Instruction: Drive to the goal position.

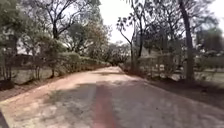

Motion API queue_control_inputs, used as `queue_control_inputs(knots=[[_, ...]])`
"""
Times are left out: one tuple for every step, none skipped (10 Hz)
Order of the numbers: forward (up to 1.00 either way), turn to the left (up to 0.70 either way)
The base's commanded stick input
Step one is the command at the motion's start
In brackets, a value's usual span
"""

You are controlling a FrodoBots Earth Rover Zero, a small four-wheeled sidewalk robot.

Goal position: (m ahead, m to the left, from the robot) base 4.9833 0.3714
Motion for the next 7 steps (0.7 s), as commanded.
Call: queue_control_inputs(knots=[[0.7, 0.0], [0.7, 0.0], [0.7, 0.0], [0.7, 0.0], [0.7, 0.0], [0.7, 0.0], [0.7, 0.0]])
